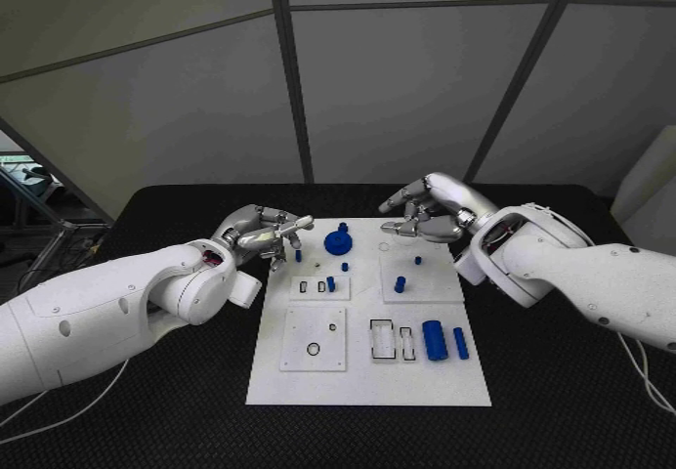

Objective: Assemble the parts on the task board

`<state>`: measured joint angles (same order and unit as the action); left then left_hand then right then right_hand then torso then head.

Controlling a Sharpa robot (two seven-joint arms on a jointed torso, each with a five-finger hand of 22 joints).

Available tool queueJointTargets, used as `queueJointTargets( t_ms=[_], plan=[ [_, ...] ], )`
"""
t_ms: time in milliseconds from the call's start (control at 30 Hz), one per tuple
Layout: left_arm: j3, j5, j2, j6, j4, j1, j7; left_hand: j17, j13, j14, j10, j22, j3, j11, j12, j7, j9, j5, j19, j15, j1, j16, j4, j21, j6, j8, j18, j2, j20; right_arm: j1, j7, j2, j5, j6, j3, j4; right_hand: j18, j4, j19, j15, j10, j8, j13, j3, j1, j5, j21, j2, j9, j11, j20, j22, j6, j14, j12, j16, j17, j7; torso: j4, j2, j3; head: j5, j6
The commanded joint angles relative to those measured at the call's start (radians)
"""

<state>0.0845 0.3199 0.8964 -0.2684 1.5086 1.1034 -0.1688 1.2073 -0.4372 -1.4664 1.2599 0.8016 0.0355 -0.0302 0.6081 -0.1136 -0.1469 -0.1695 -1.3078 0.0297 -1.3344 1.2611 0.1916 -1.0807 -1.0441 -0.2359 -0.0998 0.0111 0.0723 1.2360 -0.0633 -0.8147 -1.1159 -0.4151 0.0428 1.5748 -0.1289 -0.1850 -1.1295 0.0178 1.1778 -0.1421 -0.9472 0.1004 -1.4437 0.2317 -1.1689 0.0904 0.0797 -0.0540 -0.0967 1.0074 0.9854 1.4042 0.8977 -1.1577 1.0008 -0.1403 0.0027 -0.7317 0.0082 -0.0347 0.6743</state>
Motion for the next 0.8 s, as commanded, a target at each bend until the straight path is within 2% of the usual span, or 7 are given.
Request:
queueJointTargets(
  t_ms=[33,100,167,200,333,533,800],
  plan=[
    [0.002,0.278,-0.005,0.174,0.005,0.013,0.277,0.160,-0.218,-0.064,0.035,0.113,0.037,0.008,0.221,0.013,-0.027,0.033,-0.034,0.013,0.085,0.145,0.068,-0.086,-0.004,-0.040,-0.011,-0.011,-0.007,0.013,-0.073,-0.025,0.218,0.047,0.002,-0.020,-0.058,-0.016,0.195,0.001,-0.038,0.009,0.245,0.028,-0.014,0.000,0.266,-0.004,-0.008,0.000,0.002,-0.290,0.017,-0.113,-0.294,0.356,-0.345,-0.005,-0.0050,0.012,0.0031,-0.006,0.007],
    [0.002,0.352,-0.013,0.192,0.006,0.022,0.339,0.185,-0.342,-0.068,0.062,0.171,0.077,0.018,0.336,0.021,-0.044,0.119,-0.056,0.020,0.170,0.167,0.084,-0.127,-0.009,-0.063,-0.004,-0.021,-0.014,0.018,-0.076,-0.037,0.243,0.053,0.002,-0.029,-0.053,-0.024,0.196,-0.002,-0.020,0.019,0.340,0.046,-0.026,0.001,0.327,0.004,-0.010,0.000,-0.005,-0.331,0.023,-0.126,-0.410,0.464,-0.406,-0.004,-0.0041,0.015,0.0039,-0.007,0.011],
    [0.002,0.436,-0.026,0.220,0.005,0.032,0.410,0.192,-0.458,-0.066,0.089,0.236,0.105,0.022,0.442,0.036,-0.063,0.123,-0.083,0.032,0.198,0.173,0.091,-0.171,-0.017,-0.089,0.006,-0.020,-0.023,0.021,-0.081,-0.049,0.265,0.059,0.003,-0.042,-0.053,-0.041,0.191,-0.014,0.036,0.036,0.493,0.073,-0.039,-0.003,0.423,0.023,-0.012,-0.004,-0.018,-0.398,0.029,-0.124,-0.576,0.611,-0.480,-0.017,-0.0032,0.018,0.0046,-0.008,0.015],
    [0.002,0.473,-0.032,0.234,0.006,0.037,0.443,0.195,-0.505,-0.064,0.090,0.260,0.126,0.027,0.487,0.043,-0.080,0.120,-0.094,0.039,0.209,0.177,0.093,-0.189,-0.016,-0.109,0.011,-0.019,-0.030,0.023,-0.083,-0.052,0.273,0.062,0.003,-0.047,-0.058,-0.047,0.171,-0.018,0.046,0.034,0.524,0.079,-0.036,0.002,0.435,0.020,-0.010,-0.005,-0.016,-0.410,0.042,-0.092,-0.610,0.628,-0.490,-0.009,-0.0036,0.020,0.0051,-0.009,0.015],
    [0.002,0.600,-0.060,0.282,0.002,0.058,0.549,0.203,-0.608,-0.061,0.088,0.334,0.152,0.039,0.578,0.046,-0.134,0.123,-0.117,0.043,0.166,0.181,0.099,-0.236,0.002,-0.167,0.022,-0.030,-0.037,0.026,-0.088,-0.059,0.290,0.071,0.003,-0.065,-0.055,-0.052,0.145,-0.022,0.078,0.047,0.613,0.092,-0.038,0.005,0.492,0.030,-0.010,-0.014,-0.020,-0.453,0.052,-0.074,-0.704,0.724,-0.537,-0.014,-0.0048,0.023,0.0075,-0.012,0.018],
    [-0.009,0.679,-0.109,0.305,-0.025,0.094,0.644,0.206,-0.622,-0.060,0.068,0.367,0.156,0.036,0.590,0.047,-0.191,0.117,-0.130,0.041,0.122,0.182,0.094,-0.256,0.040,-0.218,0.026,-0.057,-0.037,0.027,-0.085,-0.053,0.295,0.073,0.003,-0.086,-0.053,-0.045,0.126,-0.033,0.112,0.061,0.714,0.116,-0.041,0.037,0.569,0.037,-0.010,-0.025,-0.028,-0.508,0.071,-0.061,-0.802,0.858,-0.598,-0.019,-0.0023,0.021,0.0063,-0.011,0.019],
    [-0.020,0.707,-0.143,0.336,-0.036,0.126,0.680,0.208,-0.622,-0.060,0.050,0.383,0.163,0.035,0.586,0.044,-0.238,0.115,-0.144,0.039,0.104,0.181,0.094,-0.262,0.077,-0.255,0.029,-0.073,-0.036,0.028,-0.082,-0.044,0.295,0.062,0.003,-0.104,-0.054,-0.041,0.116,-0.036,0.119,0.068,0.748,0.122,-0.037,0.039,0.592,0.043,-0.010,-0.028,-0.031,-0.525,0.074,-0.046,-0.828,0.901,-0.615,-0.022,-0.0035,0.019,0.0053,-0.015,0.023]
  ],
)
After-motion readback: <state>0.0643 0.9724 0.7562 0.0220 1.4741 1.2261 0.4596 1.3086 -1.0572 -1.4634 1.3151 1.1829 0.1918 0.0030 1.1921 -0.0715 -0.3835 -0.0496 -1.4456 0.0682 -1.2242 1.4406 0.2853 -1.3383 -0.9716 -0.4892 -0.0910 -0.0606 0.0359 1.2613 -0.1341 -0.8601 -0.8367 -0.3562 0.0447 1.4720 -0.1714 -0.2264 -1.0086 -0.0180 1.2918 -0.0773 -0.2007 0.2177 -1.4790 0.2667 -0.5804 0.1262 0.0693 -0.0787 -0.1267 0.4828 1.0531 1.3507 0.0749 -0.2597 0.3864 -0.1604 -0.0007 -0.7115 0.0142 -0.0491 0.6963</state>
